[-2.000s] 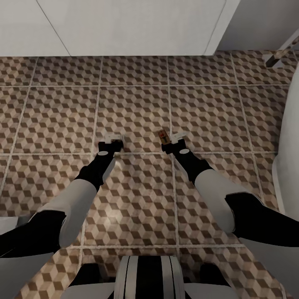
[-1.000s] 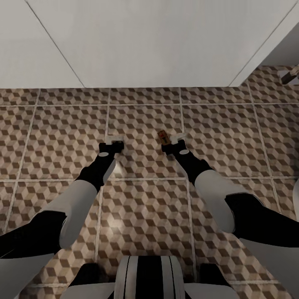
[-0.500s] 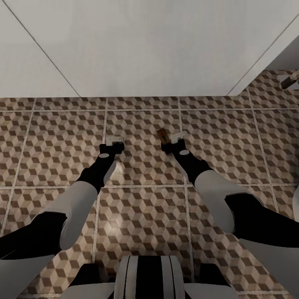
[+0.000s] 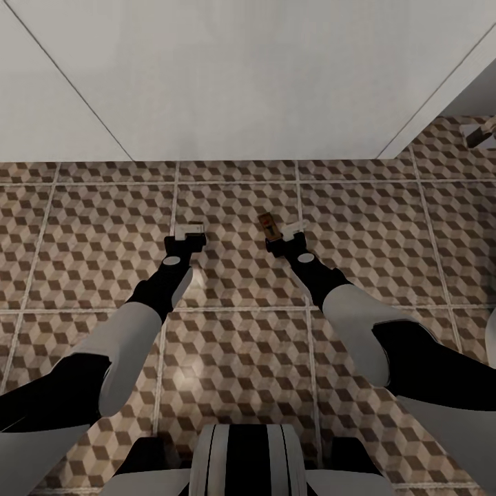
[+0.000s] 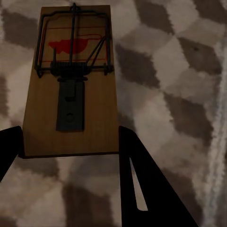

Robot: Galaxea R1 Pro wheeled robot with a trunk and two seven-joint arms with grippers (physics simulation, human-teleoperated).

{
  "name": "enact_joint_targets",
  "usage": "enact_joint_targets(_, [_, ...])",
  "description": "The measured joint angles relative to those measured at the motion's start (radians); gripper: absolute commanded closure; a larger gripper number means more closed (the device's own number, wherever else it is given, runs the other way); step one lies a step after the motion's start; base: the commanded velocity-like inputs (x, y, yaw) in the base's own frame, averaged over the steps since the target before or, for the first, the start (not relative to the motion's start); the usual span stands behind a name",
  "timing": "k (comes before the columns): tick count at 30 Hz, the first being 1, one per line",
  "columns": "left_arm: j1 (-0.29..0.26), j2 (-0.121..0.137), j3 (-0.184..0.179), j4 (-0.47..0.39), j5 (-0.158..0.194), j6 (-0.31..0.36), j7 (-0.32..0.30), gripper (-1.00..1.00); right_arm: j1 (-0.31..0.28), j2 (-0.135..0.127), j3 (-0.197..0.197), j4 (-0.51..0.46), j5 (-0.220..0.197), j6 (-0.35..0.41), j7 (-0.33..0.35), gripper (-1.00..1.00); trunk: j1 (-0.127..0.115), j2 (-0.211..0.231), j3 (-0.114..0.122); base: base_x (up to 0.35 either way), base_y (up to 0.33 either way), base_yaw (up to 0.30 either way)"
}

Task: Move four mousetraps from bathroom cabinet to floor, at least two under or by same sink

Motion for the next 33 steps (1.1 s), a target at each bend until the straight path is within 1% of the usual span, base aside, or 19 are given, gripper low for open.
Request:
enact_joint_targets(14, [0.027,0.003,0.001,0.022,0.0,-0.032,-0.002,1.0,0.0,0.0,0.001,0.003,-0.001,-0.007,0.006,1.0,0.0,0.0,0.0,0.0,0.0,0.0])
enact_joint_targets(18, [0.038,0.004,0.001,0.023,-0.001,-0.04,-0.003,1.0,0.0,0.0,0.001,0.007,-0.002,-0.021,0.006,1.0,0.0,0.0,0.0,0.0,0.0,0.0])
enact_joint_targets(22, [0.046,0.004,0.001,0.023,-0.001,-0.054,-0.003,1.0,0.0,0.0,0.001,0.031,-0.002,-0.044,0.006,1.0,0.0,0.0,0.0,0.0,0.0,0.0])
enact_joint_targets(28, [0.049,0.004,0.001,0.024,-0.001,-0.066,-0.002,1.0,0.0,0.0,0.001,0.042,-0.002,-0.055,0.006,1.0,0.0,0.0,0.0,0.0,0.0,0.0])
enact_joint_targets(33, [0.059,0.004,0.0,0.024,-0.002,-0.109,-0.002,1.0,0.0,0.0,0.001,0.048,-0.002,-0.057,0.006,1.0,0.0,0.0,0.0,0.0,0.0,0.0])
